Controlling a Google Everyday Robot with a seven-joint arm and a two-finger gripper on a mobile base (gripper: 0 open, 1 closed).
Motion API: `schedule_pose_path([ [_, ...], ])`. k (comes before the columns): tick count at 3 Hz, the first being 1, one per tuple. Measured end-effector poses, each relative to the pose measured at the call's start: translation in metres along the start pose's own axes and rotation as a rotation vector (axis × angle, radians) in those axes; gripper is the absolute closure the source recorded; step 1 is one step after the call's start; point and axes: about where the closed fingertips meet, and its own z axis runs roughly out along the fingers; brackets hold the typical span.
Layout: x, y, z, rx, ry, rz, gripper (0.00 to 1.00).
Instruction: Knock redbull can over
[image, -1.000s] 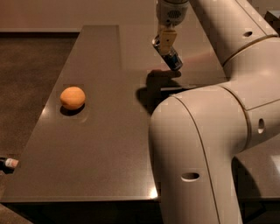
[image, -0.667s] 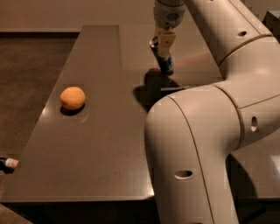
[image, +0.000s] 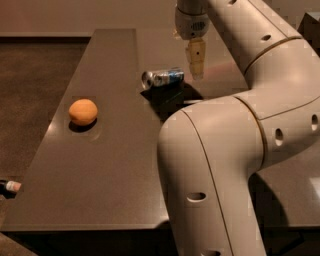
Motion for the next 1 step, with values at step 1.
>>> schedule_pose_path([
  [1, -0.0008, -0.0102, 0.0034, 0.034, -0.002, -0.002, 0.00],
])
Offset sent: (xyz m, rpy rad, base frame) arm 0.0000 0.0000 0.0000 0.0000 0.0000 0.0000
